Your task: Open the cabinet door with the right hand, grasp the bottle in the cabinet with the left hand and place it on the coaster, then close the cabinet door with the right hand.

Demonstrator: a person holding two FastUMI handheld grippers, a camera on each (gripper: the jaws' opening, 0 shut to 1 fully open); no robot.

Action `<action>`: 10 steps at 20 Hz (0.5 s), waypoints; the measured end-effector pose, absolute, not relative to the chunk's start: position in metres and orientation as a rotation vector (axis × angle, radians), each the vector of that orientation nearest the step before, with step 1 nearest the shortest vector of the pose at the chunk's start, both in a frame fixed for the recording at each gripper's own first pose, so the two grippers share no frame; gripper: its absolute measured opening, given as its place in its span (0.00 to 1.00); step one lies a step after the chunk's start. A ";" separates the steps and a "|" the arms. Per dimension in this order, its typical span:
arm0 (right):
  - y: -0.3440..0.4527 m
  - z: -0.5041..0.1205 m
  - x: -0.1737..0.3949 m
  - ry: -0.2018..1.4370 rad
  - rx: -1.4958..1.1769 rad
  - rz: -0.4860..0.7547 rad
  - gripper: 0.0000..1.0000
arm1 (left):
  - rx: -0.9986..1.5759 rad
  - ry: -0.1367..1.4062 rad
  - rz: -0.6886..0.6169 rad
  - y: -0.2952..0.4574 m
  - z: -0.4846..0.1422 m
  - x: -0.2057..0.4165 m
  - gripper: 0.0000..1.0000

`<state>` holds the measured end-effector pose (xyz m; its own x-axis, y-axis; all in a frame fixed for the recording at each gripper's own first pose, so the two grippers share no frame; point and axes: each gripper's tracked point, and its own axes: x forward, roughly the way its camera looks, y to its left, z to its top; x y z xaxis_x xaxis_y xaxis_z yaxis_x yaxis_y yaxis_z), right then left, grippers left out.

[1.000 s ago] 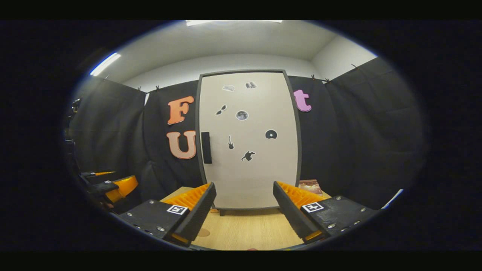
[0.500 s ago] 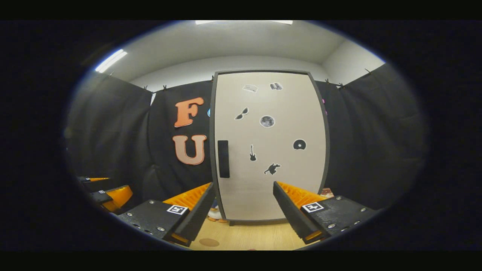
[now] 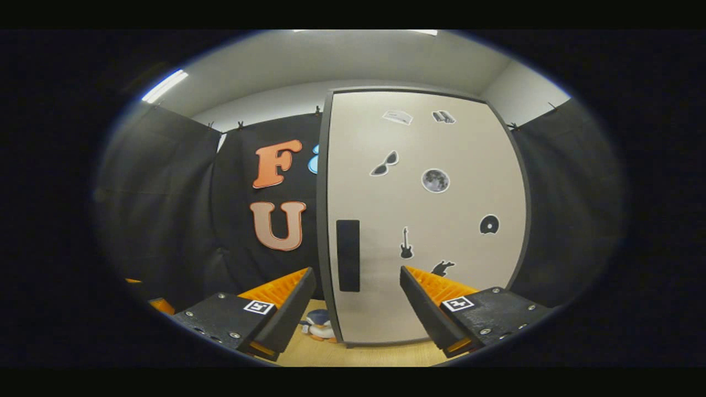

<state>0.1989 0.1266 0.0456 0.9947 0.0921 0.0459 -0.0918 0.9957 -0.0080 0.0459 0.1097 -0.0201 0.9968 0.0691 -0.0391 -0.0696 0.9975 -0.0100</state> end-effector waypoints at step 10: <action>0.138 0.038 0.269 -0.011 0.029 0.051 0.87 | 0.006 0.054 0.071 0.140 -0.034 0.065 0.94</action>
<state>0.2694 0.1383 0.0384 0.9986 0.0513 0.0121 -0.0516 0.9982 0.0290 0.0653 0.1399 -0.0338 0.9960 0.0714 -0.0542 -0.0711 0.9974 0.0076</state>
